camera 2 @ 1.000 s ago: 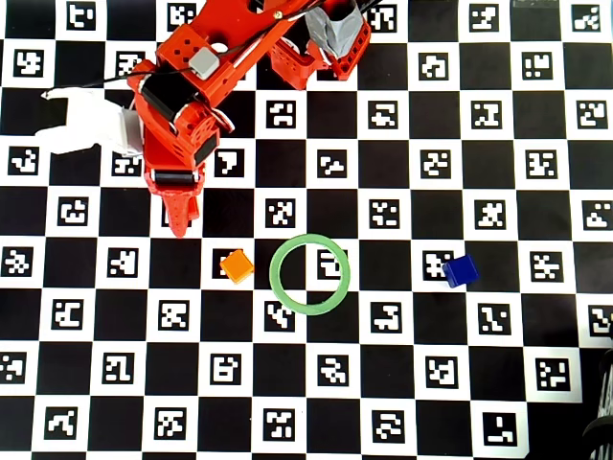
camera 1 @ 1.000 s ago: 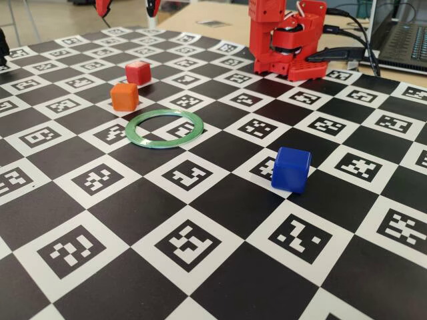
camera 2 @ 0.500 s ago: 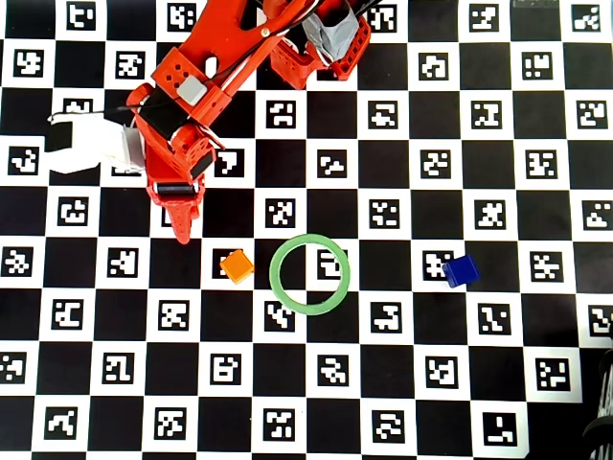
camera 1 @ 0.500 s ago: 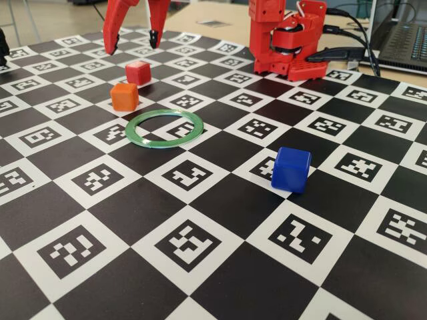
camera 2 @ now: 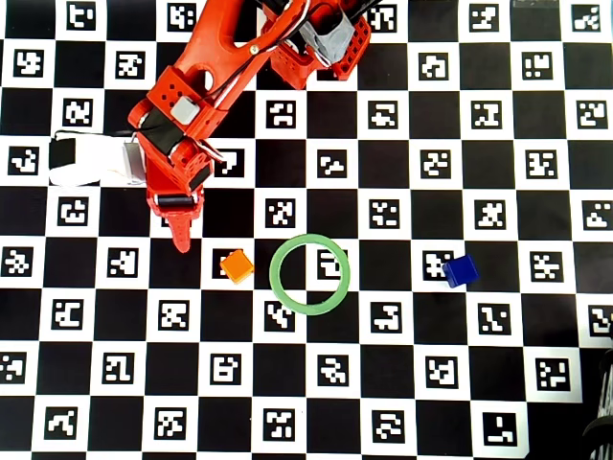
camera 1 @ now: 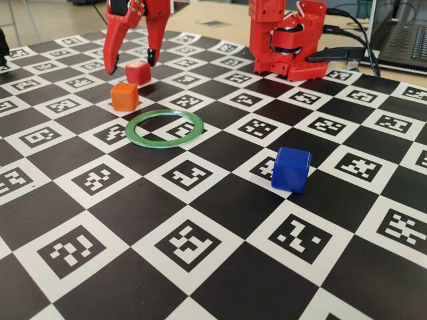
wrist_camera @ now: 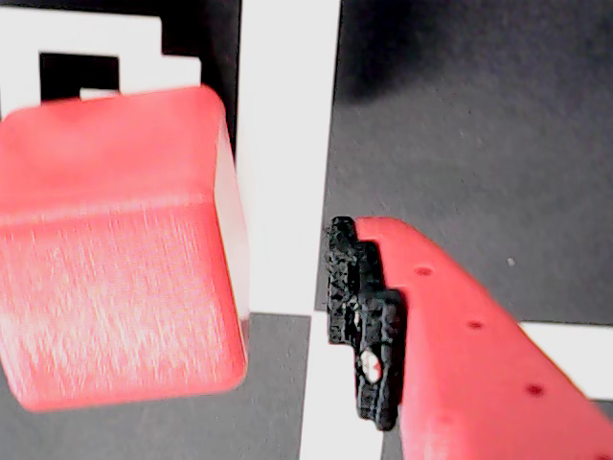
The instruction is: Grab the red cube then put it in the green circle then put the blue cube on top and finally the orange cube on top
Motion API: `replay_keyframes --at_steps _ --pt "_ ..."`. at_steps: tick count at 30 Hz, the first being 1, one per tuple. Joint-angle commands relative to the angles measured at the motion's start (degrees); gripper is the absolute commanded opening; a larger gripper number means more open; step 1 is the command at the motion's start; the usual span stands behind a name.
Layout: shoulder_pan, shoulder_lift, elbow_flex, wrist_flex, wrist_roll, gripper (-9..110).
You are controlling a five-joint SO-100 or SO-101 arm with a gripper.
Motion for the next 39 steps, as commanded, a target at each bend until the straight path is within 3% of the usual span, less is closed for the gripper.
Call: replay_keyframes --at_steps 1,39 --pt "0.53 0.44 -0.53 -1.67 0.26 47" --pt "-1.41 -0.53 -0.97 -2.99 -1.85 47"
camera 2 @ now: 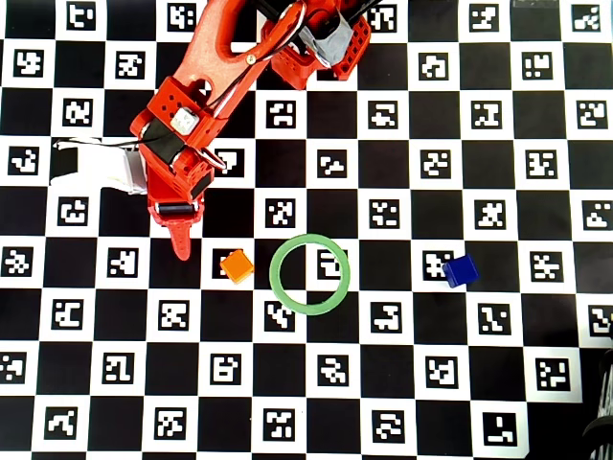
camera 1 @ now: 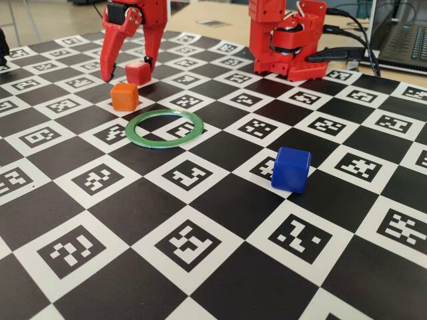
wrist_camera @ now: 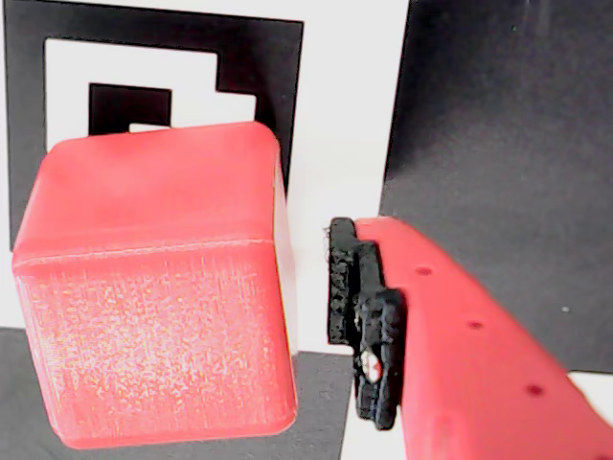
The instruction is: Grab the red cube then put it in the green circle then put the blue cube on top and finally the orange cube on top
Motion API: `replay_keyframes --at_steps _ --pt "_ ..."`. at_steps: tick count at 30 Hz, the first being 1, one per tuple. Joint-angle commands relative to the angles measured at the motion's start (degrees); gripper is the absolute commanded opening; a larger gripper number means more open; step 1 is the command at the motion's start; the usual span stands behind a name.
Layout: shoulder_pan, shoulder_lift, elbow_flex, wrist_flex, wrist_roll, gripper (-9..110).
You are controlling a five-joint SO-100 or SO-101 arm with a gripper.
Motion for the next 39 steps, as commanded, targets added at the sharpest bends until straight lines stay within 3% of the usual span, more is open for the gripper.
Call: replay_keyframes --at_steps 1,13,31,35,39 --pt "-0.35 0.88 -0.97 -0.62 -1.23 47" --pt "-0.35 0.79 -0.53 -1.49 -7.82 47" --pt "-0.62 0.88 -0.44 -0.44 -8.0 44" --pt "-0.62 0.97 -0.35 -0.44 -8.09 36" --pt "-0.62 1.05 -0.26 -0.44 -8.35 19"
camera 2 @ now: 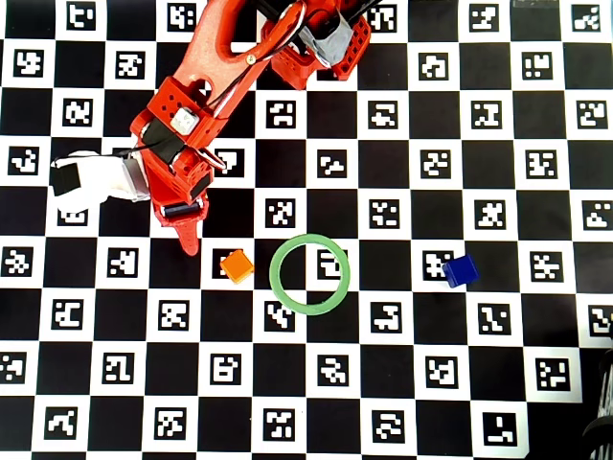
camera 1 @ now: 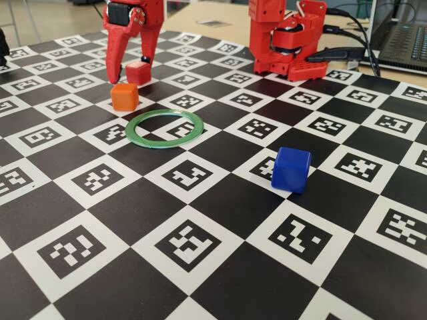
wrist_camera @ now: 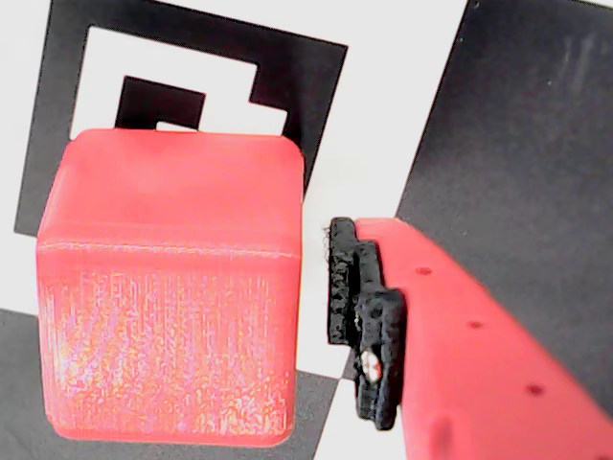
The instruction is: Grab the red cube then put it in the green circle then put the blue cube on top and finally the orange cube on top
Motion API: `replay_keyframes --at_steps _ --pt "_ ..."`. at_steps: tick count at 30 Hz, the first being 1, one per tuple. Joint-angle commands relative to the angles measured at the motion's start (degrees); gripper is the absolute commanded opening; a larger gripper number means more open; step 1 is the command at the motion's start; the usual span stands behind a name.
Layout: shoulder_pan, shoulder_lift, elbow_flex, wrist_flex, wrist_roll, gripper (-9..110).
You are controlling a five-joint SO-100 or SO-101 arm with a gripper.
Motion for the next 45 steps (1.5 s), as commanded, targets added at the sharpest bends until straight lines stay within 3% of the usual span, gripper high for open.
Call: replay_keyframes --at_steps 1,5,16,30,45 --pt "-0.62 1.05 -0.26 0.53 -0.26 16" --pt "-0.7 1.41 0.18 0.35 -0.62 8" --pt "-0.79 2.64 -0.09 1.67 0.7 4" --pt "-1.32 7.73 -21.01 25.49 5.71 2" --pt "-18.37 12.48 -34.01 40.87 26.28 1"
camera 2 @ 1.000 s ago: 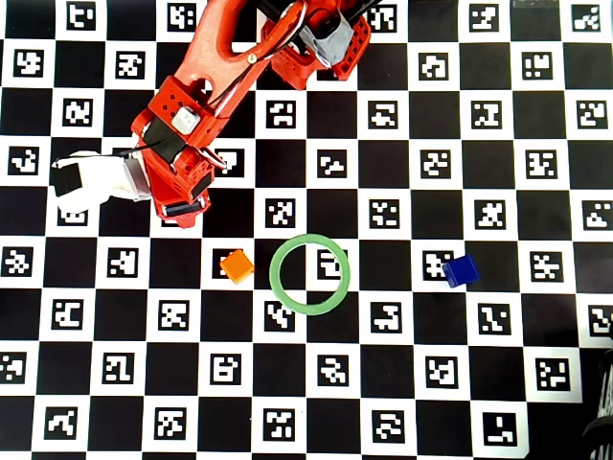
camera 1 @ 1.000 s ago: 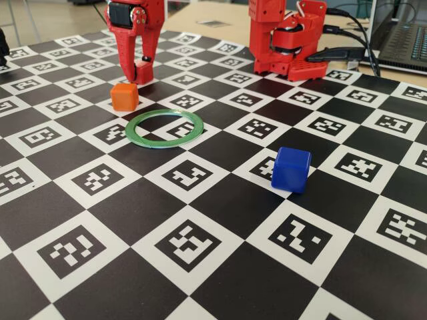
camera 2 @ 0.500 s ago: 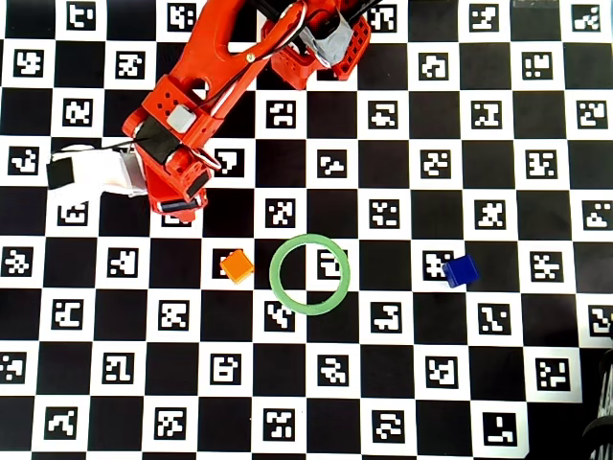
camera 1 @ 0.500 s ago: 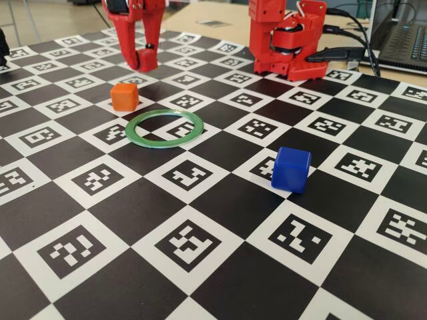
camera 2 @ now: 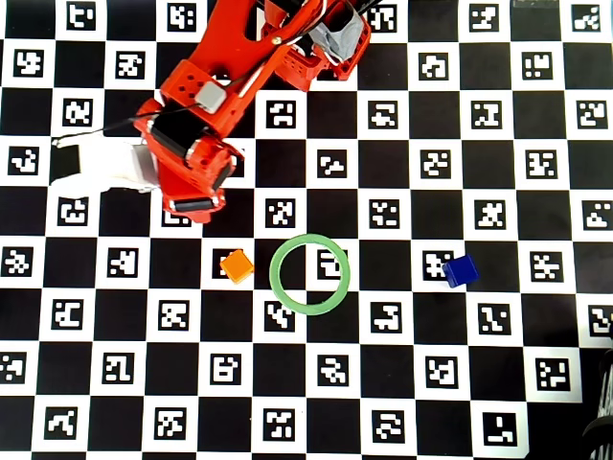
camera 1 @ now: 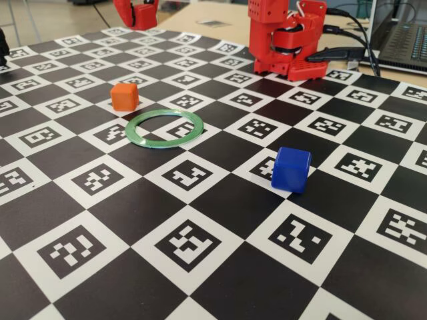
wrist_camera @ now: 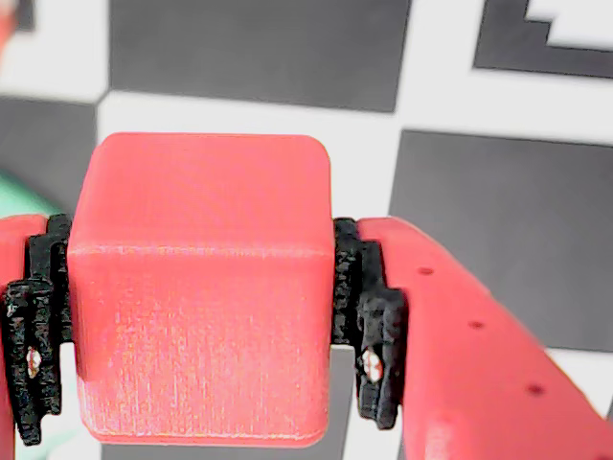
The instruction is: Grab the red cube then put it in the green circle then put the blue cube on top and finally the orange cube on top
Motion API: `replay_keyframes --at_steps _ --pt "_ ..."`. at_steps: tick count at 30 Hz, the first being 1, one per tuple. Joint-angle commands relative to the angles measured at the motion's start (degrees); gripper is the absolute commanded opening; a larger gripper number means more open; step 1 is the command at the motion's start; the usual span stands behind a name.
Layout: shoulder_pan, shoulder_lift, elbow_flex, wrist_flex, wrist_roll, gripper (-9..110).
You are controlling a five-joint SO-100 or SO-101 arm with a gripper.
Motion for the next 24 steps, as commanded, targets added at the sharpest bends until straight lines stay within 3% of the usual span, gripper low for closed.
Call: replay_keyframes --at_steps 1,14,24 --pt "-5.63 4.66 -7.29 2.29 6.24 1" --pt "-20.92 -2.46 -13.8 -1.76 23.82 1" --pt "-27.33 -6.33 -11.78 -5.98 29.0 1"
